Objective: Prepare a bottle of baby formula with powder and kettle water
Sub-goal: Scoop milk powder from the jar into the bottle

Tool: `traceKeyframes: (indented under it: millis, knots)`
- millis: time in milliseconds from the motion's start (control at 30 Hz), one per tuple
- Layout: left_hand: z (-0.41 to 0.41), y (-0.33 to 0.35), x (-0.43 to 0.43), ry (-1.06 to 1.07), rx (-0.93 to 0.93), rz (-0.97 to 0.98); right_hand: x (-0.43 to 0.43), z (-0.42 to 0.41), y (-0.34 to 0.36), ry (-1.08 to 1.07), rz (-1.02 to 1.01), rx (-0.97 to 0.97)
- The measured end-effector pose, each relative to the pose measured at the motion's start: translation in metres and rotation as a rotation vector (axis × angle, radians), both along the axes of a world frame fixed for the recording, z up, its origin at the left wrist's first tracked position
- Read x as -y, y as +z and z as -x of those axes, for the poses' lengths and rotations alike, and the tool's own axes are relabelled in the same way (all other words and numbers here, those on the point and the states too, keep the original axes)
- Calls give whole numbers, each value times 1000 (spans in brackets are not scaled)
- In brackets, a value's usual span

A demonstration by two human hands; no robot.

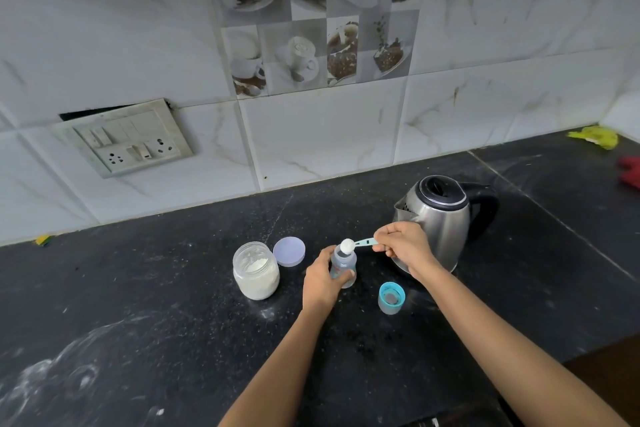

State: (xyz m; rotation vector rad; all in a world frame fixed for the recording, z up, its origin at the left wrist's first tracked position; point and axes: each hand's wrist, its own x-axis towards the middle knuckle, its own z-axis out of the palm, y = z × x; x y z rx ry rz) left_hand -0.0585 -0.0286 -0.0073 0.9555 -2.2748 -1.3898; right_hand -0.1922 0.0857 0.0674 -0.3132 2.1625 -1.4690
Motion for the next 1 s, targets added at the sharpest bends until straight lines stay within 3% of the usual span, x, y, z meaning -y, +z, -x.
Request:
traceKeyframes:
  millis: [500,1000]
  knots:
    - [1,2,2,-1,46,95,-3,-3,4,55,-54,-151]
    - [0,7,3,-41,48,128,10,-8,12,250,-179,-447]
